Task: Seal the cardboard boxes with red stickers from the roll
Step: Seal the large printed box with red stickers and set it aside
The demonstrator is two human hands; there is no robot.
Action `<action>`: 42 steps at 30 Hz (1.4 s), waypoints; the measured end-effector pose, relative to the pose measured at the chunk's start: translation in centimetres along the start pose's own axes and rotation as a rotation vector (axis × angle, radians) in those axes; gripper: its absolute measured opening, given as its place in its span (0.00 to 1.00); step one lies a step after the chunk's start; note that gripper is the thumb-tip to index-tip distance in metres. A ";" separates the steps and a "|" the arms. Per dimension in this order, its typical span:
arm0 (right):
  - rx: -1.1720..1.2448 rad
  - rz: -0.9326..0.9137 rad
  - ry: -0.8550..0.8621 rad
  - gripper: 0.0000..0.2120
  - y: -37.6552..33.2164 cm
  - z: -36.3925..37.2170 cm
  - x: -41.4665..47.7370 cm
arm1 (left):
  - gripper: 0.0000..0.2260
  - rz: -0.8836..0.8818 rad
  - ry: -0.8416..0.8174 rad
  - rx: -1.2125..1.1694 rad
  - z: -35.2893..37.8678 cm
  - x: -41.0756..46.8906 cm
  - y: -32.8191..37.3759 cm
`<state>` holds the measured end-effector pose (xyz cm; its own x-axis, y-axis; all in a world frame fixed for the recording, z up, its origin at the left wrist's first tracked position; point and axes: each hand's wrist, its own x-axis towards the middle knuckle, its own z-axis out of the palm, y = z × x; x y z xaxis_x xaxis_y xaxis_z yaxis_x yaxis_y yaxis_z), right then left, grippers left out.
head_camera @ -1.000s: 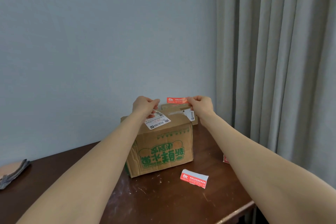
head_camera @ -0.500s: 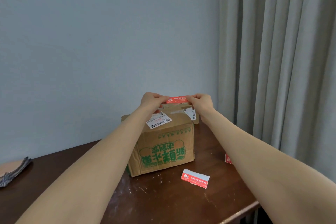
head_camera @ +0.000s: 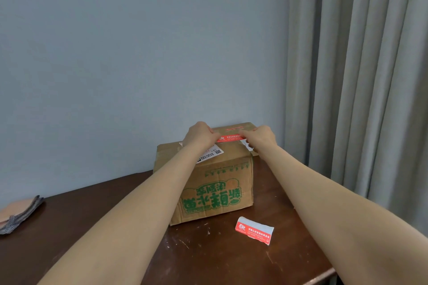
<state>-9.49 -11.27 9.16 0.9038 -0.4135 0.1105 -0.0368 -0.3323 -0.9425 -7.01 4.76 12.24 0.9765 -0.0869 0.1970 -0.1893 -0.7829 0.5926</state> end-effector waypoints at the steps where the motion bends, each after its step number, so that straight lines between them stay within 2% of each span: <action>1: 0.003 0.005 0.002 0.12 0.0 0.1 0.1 | 0.12 -0.010 0.003 0.002 0.1 0.2 0.0; 4: 0.007 0.016 0.001 0.11 0.1 0.4 0.4 | 0.09 -0.035 0.002 0.007 0.4 0.6 -0.1; 11: -0.008 0.025 0.014 0.12 0.2 0.8 0.7 | 0.11 -0.048 -0.009 0.008 0.6 1.4 -0.3; 15: -0.043 0.035 0.016 0.10 0.4 1.0 1.0 | 0.12 -0.058 -0.005 0.027 0.7 1.4 -0.3; 19: -0.069 0.029 0.007 0.10 0.3 1.1 1.0 | 0.07 -0.067 0.003 0.053 0.8 1.5 -0.4; 27: -0.094 0.040 0.001 0.09 0.5 1.2 1.3 | 0.12 -0.054 0.022 0.095 0.9 1.7 -0.3; 42: -0.073 0.093 0.014 0.11 1.4 1.6 1.9 | 0.08 -0.048 0.012 0.147 0.9 1.2 0.0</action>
<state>-7.14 -11.13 7.53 0.8889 -0.4572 0.0287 -0.1514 -0.3524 -0.9235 -5.73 4.11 11.83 0.9827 -0.0405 0.1810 -0.1243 -0.8677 0.4812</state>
